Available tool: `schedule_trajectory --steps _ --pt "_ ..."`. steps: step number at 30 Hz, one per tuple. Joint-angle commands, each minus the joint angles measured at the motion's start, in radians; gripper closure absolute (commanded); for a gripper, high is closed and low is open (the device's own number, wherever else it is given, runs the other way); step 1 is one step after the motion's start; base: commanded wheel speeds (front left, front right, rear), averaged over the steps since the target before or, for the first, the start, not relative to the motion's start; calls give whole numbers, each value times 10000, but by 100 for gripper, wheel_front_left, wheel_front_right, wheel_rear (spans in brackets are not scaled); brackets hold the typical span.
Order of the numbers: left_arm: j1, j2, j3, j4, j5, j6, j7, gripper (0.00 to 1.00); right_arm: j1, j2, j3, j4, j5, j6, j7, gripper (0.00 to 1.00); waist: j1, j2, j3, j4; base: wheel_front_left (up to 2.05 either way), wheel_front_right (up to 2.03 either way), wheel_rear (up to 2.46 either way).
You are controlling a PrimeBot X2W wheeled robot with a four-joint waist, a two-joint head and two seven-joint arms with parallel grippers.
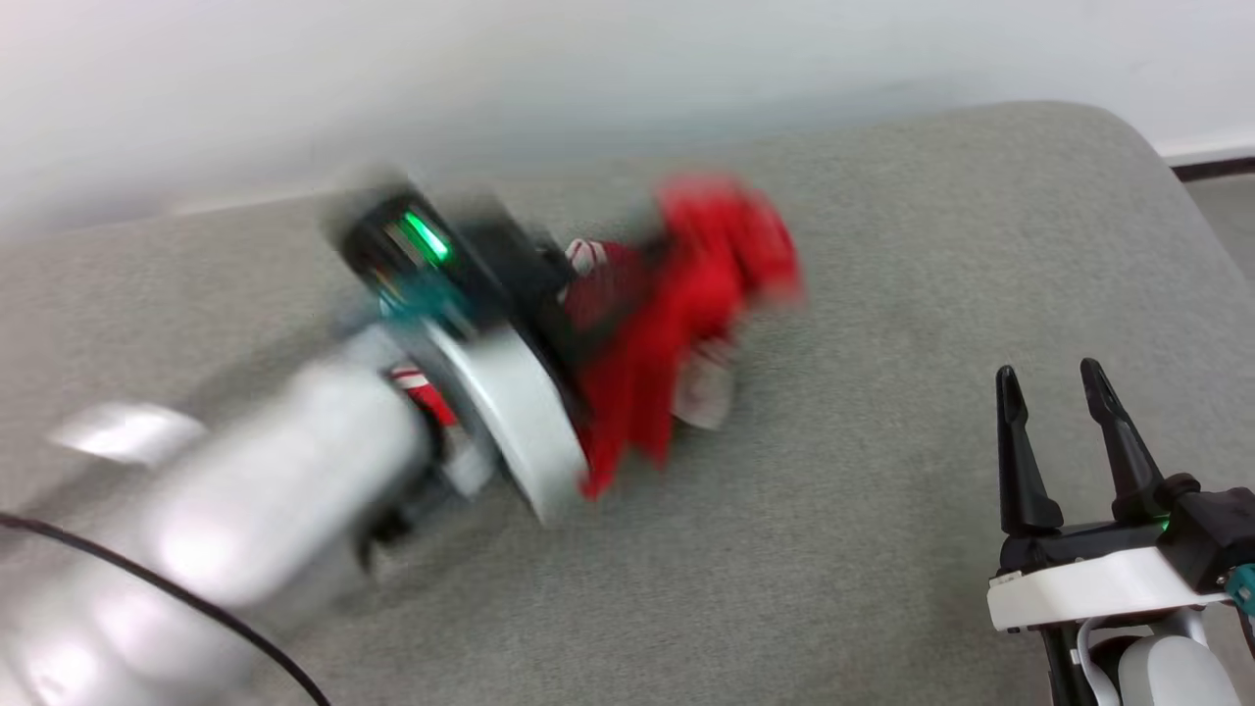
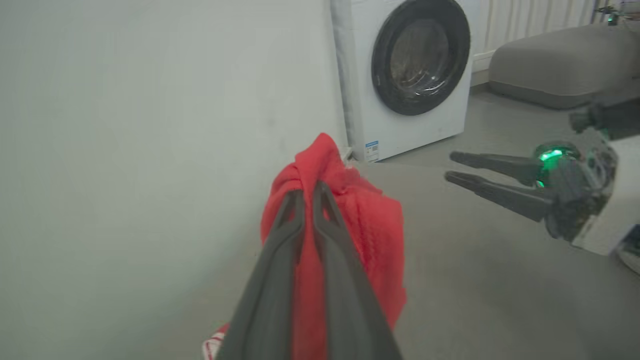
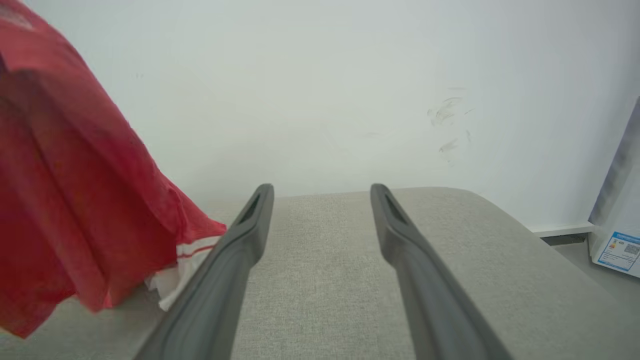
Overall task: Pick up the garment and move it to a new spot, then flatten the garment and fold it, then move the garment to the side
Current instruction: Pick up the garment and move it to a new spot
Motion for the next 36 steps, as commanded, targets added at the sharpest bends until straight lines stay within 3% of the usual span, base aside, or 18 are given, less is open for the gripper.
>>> schedule_trajectory --steps 1,5,10,11,12,13,18,23,32,36 --pt "422 -171 -320 34 92 62 41 100 67 -13 1 -52 11 -6 -21 0 1 0 95 -204 0 0 0" --pt "1685 -1079 -1745 674 471 -12 25 100 -60 -12 35 -114 29 -6 -21 0 1 0 258 -400 0 0 0" --pt "2783 -2042 -2555 1805 606 -211 -98 100 -62 -13 2 -90 -116 -6 -21 0 1 0 321 -382 0 0 0" --pt "2931 -2202 -2620 2007 613 -269 -110 84 -50 -13 -7 -83 -138 -6 -21 0 1 0 327 -344 0 0 0" --pt "3020 -2337 -2676 2190 680 -302 -171 38 -33 -13 -9 -69 -170 -6 -21 0 1 0 315 -296 0 0 0" --pt "3088 -2442 -2707 2329 713 -339 -215 0 -5 -13 -13 -57 -209 -6 -21 0 1 0 285 -237 0 0 0" --pt "3027 -2615 -2507 2794 670 -360 -793 0 134 -15 -18 20 -241 -6 -20 0 1 0 29 111 0 0 0" --pt "2829 -2231 -1579 2889 399 44 -1420 0 229 -15 -22 88 -233 -6 -20 0 1 0 -325 509 0 0 0" --pt "3578 -696 1525 2553 -413 1628 -1822 0 440 -15 77 41 88 -6 -20 0 1 0 -896 1244 0 0 0" --pt "4729 -227 3435 1736 -7 2211 -1822 0 522 -15 153 -34 162 -6 -20 0 1 0 -1021 1502 0 0 0"
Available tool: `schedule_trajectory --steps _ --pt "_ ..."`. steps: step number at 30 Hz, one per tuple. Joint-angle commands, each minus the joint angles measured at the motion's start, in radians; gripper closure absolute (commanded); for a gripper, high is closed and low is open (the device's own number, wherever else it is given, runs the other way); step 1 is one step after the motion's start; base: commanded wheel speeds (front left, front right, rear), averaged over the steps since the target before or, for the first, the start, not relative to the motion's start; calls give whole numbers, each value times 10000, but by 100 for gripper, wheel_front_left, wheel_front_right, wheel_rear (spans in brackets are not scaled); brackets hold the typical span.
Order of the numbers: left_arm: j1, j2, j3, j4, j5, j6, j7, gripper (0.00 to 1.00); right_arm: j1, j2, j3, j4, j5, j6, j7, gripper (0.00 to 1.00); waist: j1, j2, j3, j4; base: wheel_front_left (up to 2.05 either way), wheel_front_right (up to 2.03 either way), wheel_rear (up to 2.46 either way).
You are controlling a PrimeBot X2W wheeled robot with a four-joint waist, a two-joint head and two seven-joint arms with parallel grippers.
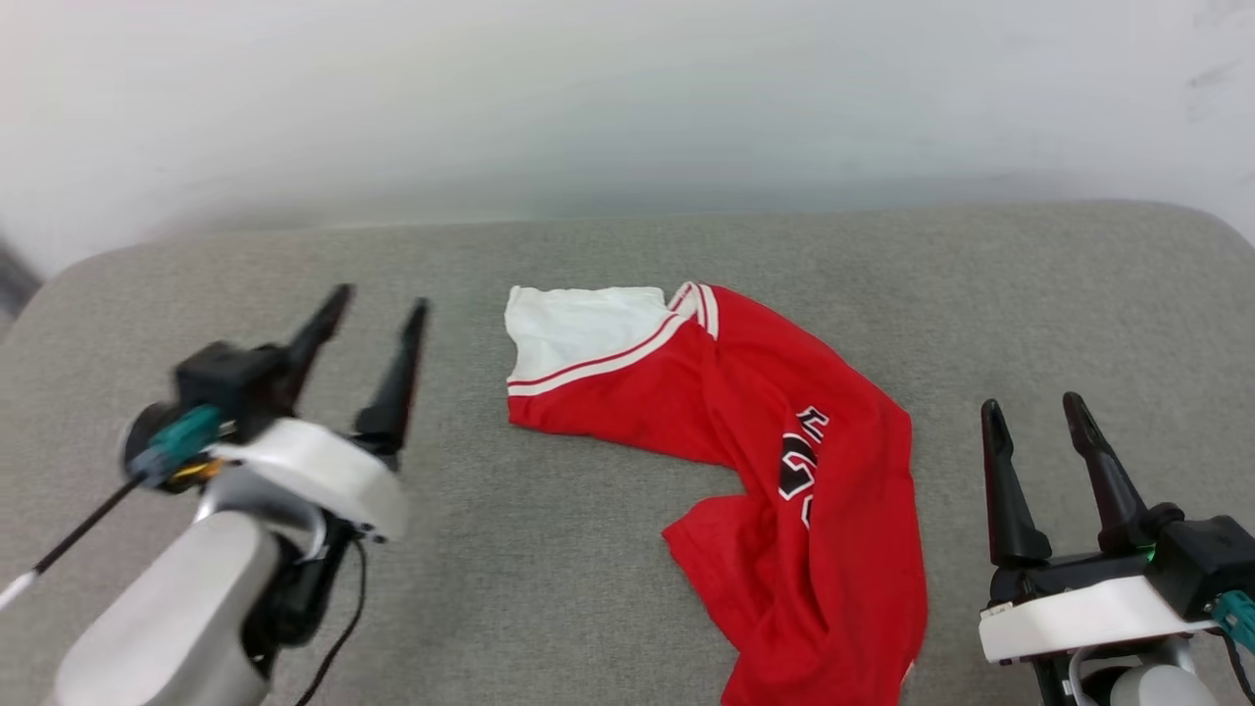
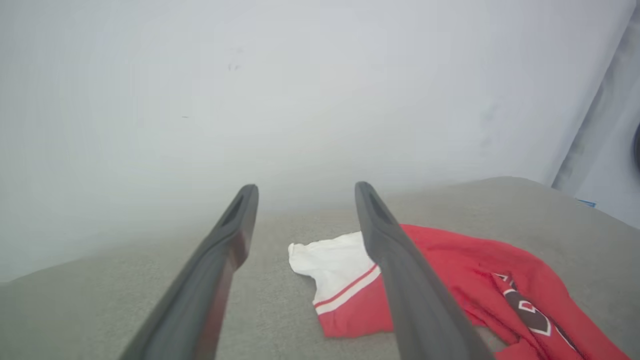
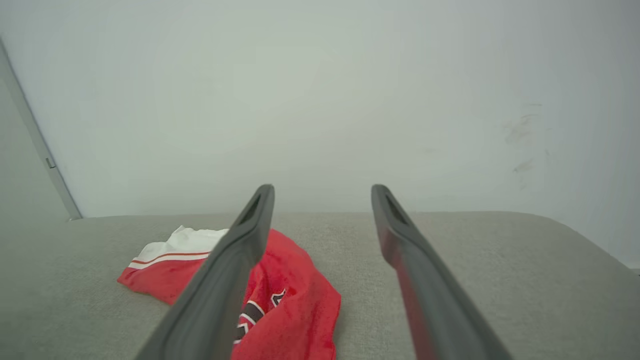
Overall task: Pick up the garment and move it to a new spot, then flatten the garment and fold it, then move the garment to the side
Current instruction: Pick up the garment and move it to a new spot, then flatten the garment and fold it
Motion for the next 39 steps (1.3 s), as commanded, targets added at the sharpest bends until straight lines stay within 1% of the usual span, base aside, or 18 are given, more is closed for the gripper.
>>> schedule_trajectory --steps 1,3,5,8,10,14,17,19,21,23,26,28,31,34,36,39 --pt "333 -25 192 -154 66 85 -39 0 72 -19 -4 -38 6 -6 -20 0 1 0 -83 131 0 0 0" --pt "1125 -56 1185 -642 258 215 -32 0 54 -19 27 -69 31 -6 -20 0 1 0 -112 194 0 0 0" --pt "1998 -129 2094 -1077 637 213 -32 0 56 -17 30 -86 92 -6 -20 0 1 0 -130 236 0 0 0" --pt "3209 -429 3047 -1692 1422 72 -35 0 93 -17 168 -82 112 -5 -20 0 1 0 -130 275 0 0 0" --pt "3930 -813 3608 -2055 1892 -94 -35 0 160 -20 239 -31 29 -6 -20 0 1 0 -136 296 0 0 0" --pt "5093 -1784 4522 -2667 2756 -769 -36 0 312 -17 257 52 -132 -5 -20 0 1 0 -171 332 0 0 0" --pt "5609 -2509 4994 -2787 3239 -1352 -36 0 326 -19 222 95 -165 -5 -20 0 1 0 -197 339 0 0 0" --pt "5779 -2843 5174 -2714 3493 -1773 -36 0 364 -17 208 148 -172 -5 -20 0 1 0 -217 337 0 0 0" --pt "5814 -3113 5356 -2640 3696 -2065 -37 0 376 -17 195 201 -193 -5 -20 0 1 0 -216 322 0 0 0" --pt "5747 -3227 5440 -2537 3875 -2292 -37 0 333 -17 163 266 -115 -5 -20 0 1 0 -170 277 0 0 0" --pt "5590 -3195 5335 -2302 3978 -2507 -37 0 218 -17 155 316 9 -5 -20 0 1 0 -46 165 0 0 0" --pt "5465 -3144 5282 -2106 3750 -2593 -37 0 135 -17 191 324 -124 -5 -20 0 1 0 86 34 0 0 0" --pt "5080 -2839 5081 -1844 3531 -2641 67 0 -6 -19 85 194 -191 -6 -20 0 1 0 397 -171 0 0 0" --pt "4243 -2399 4441 -1553 3626 -2665 892 0 -49 -17 -120 19 -275 -6 -20 0 1 0 888 -256 0 0 0" --pt "3424 -2085 4200 -1463 3410 -2672 1536 0 -190 -14 -140 -76 -305 -5 -20 0 1 0 1307 -377 0 0 0" --pt "2097 -1448 3771 -1418 2923 -2673 2558 0 -416 -19 -182 -240 -263 -6 -20 0 1 0 2026 -626 0 0 0"
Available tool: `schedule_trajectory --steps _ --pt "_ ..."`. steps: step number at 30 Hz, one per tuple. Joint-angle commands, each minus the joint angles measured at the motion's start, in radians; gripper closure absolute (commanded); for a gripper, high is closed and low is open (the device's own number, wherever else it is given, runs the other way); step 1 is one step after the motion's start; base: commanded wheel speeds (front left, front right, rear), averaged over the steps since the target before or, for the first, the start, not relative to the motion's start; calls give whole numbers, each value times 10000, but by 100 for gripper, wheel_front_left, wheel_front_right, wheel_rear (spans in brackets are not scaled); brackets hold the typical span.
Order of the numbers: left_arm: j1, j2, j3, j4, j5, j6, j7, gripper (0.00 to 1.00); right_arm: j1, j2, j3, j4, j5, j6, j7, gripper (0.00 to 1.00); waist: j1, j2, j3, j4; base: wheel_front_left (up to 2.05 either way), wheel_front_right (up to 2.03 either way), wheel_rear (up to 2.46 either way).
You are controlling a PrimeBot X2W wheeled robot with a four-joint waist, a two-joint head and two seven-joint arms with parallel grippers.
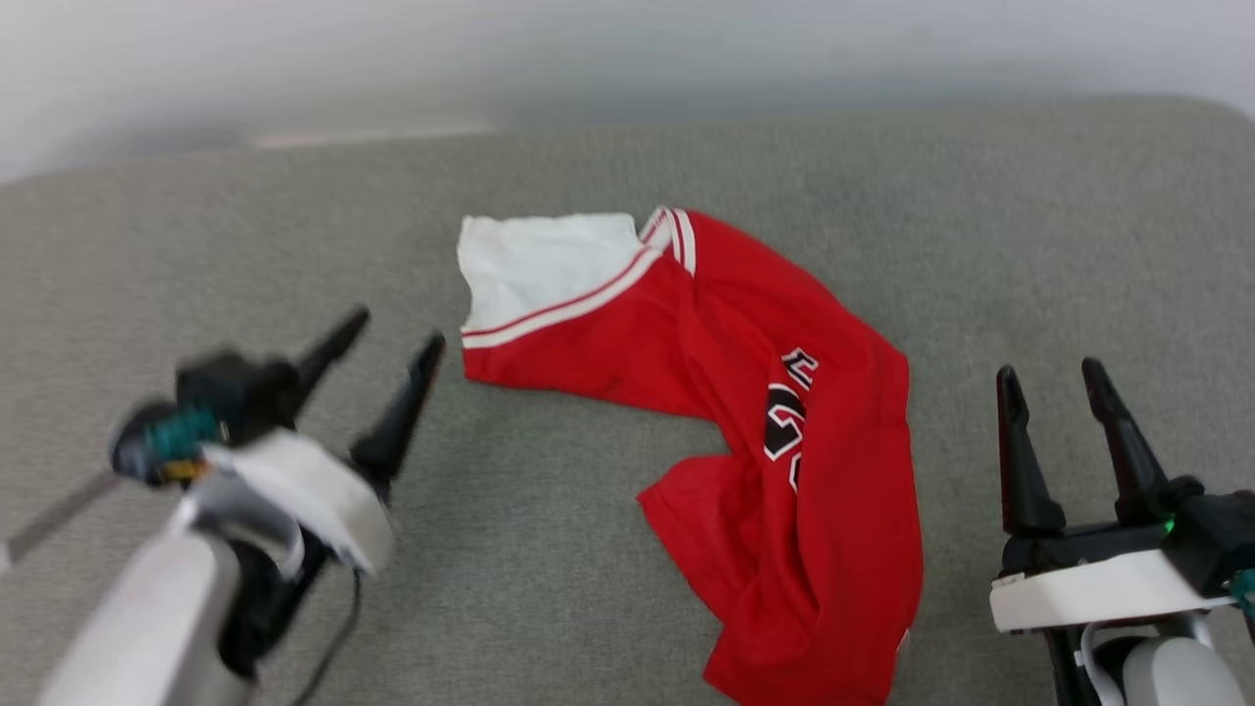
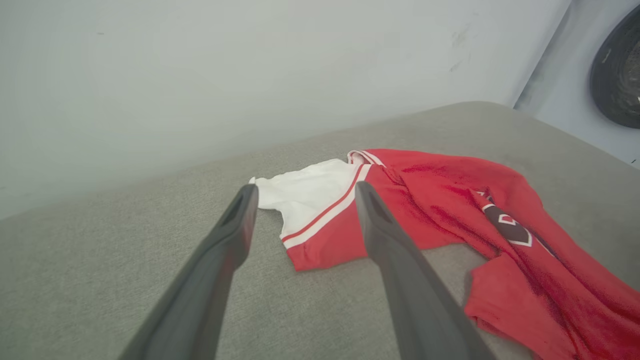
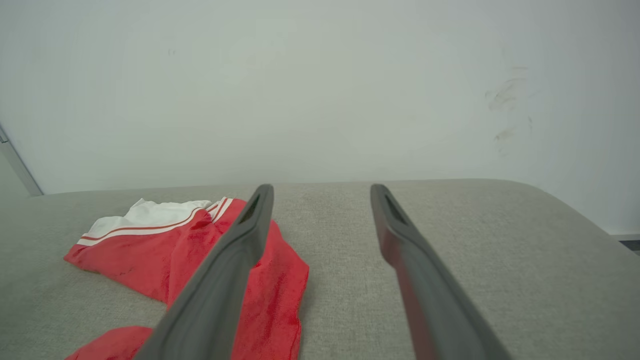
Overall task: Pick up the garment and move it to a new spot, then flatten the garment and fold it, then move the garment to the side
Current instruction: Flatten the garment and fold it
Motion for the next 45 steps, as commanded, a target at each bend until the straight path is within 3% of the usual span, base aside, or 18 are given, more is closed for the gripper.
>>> schedule_trajectory --steps 1,8,14,21,31,32,33,34,41,45 --pt "-491 273 -169 98 -196 -9 409 0 -160 -15 -60 -81 29 -6 -20 0 -1 0 794 -365 0 0 0" --pt "-3658 2223 -1179 723 -1673 -12 3744 0 -588 -12 -35 -227 326 -5 -20 0 -1 0 2160 -1072 0 0 0" --pt "-5649 3207 -1819 1552 -3009 -13 6308 0 -958 -11 225 -209 706 -5 -20 0 -1 0 2889 -1678 0 0 0" --pt "-7281 3579 -2130 2633 -3658 -14 8363 0 -1172 -9 384 -265 1036 -5 -20 0 -1 0 3645 -2197 0 0 0" --pt "-8015 3581 -3577 3245 -3925 -16 9019 0 -1277 -11 514 -322 1247 -6 -20 0 -1 0 4228 -2373 0 0 0" --pt "-7953 3551 -3764 3290 -4043 -16 9116 3 -1284 -12 514 -312 1232 -5 -20 0 -1 0 4246 -2359 0 0 0" --pt "-7906 3519 -3967 3273 -4183 -19 9174 60 -1296 -12 520 -294 1206 -6 -20 0 -1 0 4255 -2339 0 0 0" --pt "-7880 3488 -4159 3202 -4352 -30 9181 100 -1309 -12 517 -274 1178 -5 -20 0 -1 0 4252 -2311 0 0 0" --pt "-8419 3620 -4731 2638 -4637 -21 7334 100 -1352 -15 377 -96 964 -6 -20 0 -1 0 3829 -1999 0 0 0" --pt "-8686 3739 -5167 2391 -4758 -15 5712 100 -1277 -17 234 32 718 -6 -20 0 -1 0 3161 -1656 0 0 0"
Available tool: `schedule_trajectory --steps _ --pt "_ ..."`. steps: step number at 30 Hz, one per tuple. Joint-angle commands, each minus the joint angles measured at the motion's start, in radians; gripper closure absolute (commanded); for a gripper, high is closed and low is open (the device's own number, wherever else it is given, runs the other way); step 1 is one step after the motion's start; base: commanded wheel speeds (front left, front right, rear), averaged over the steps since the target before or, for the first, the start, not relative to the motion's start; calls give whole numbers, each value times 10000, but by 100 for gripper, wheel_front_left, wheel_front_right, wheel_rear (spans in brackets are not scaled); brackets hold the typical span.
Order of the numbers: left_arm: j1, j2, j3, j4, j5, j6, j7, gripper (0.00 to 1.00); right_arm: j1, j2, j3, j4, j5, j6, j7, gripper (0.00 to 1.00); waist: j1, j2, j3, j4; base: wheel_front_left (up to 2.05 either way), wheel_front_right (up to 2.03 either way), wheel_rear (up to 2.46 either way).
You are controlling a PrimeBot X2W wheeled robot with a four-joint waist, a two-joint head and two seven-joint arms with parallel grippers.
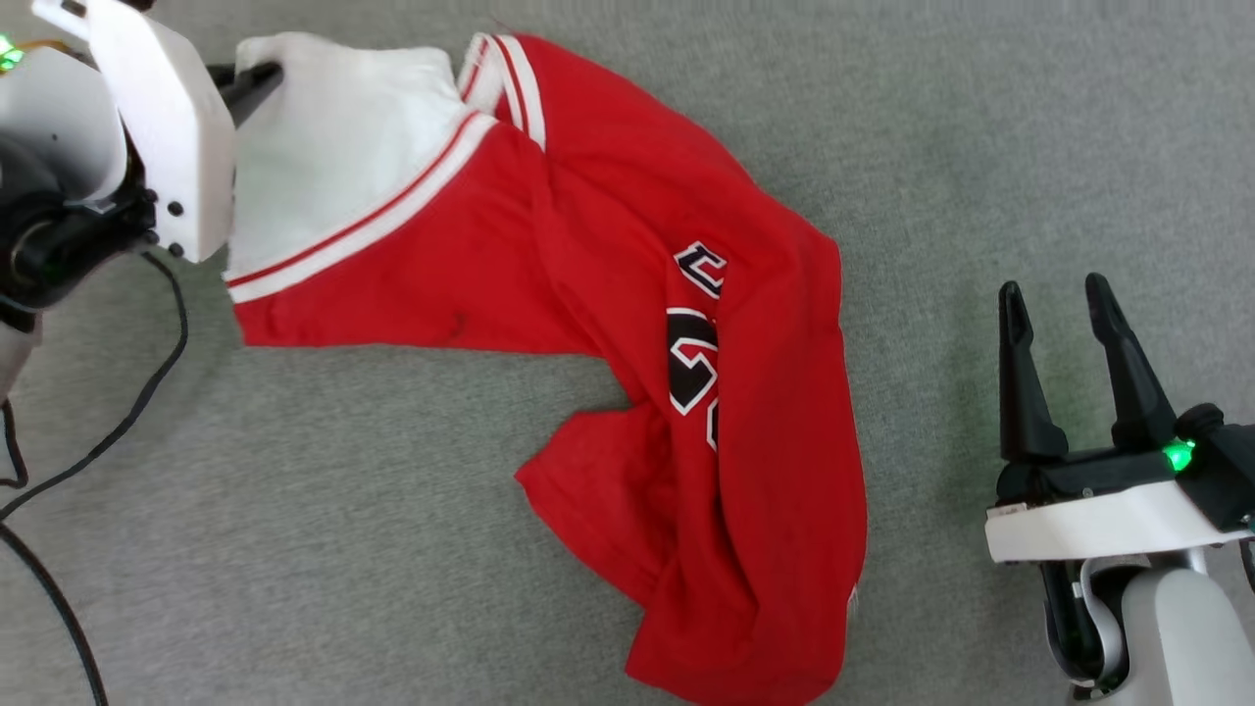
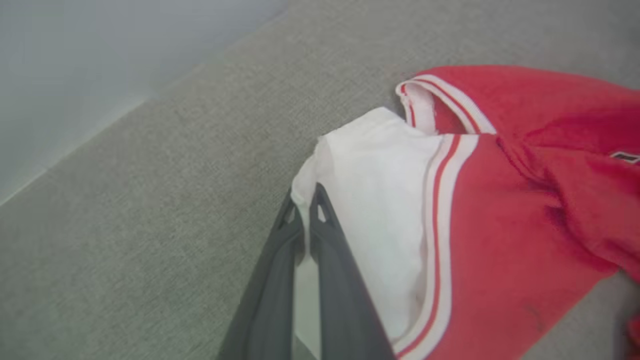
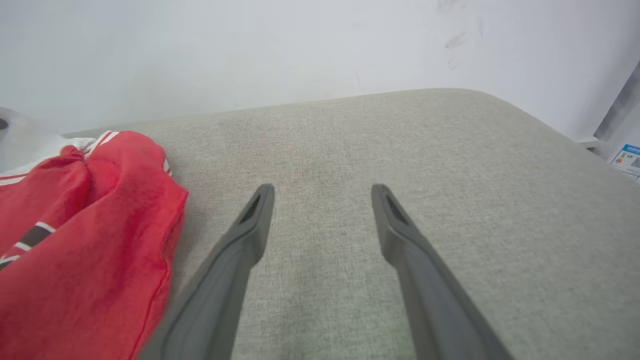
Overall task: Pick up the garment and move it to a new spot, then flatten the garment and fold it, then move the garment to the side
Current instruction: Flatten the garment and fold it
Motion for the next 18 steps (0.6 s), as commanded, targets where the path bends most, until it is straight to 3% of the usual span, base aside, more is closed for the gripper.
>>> schedule_trajectory --steps 1,10,18 --pt "-177 51 -65 -68 -51 -13 -183 100 47 -15 -39 24 -71 -6 -20 0 -1 -1 -476 334 0 0 0" --pt "444 643 -1071 -1116 -637 -1 -3657 100 582 -17 -413 481 -507 -5 -20 0 -1 -1 -2269 1565 0 0 0" --pt "2118 1844 -1857 -2046 -1134 -1 -5725 100 1046 -15 -582 798 -758 -6 -20 0 -1 -1 -3318 2601 0 0 0"
